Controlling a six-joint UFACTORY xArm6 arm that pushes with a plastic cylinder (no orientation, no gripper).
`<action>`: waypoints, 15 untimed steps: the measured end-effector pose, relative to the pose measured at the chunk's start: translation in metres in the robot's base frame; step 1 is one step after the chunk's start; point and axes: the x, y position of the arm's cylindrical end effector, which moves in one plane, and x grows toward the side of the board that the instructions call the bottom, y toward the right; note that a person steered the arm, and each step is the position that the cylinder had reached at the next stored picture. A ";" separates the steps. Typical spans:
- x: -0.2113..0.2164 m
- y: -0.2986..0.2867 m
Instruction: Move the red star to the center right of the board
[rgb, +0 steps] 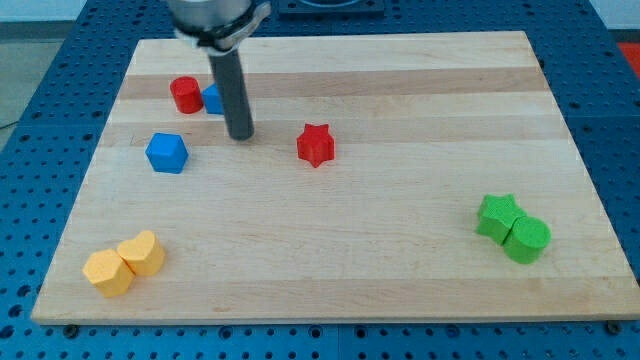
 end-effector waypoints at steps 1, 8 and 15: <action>0.024 0.035; -0.008 0.155; -0.021 0.311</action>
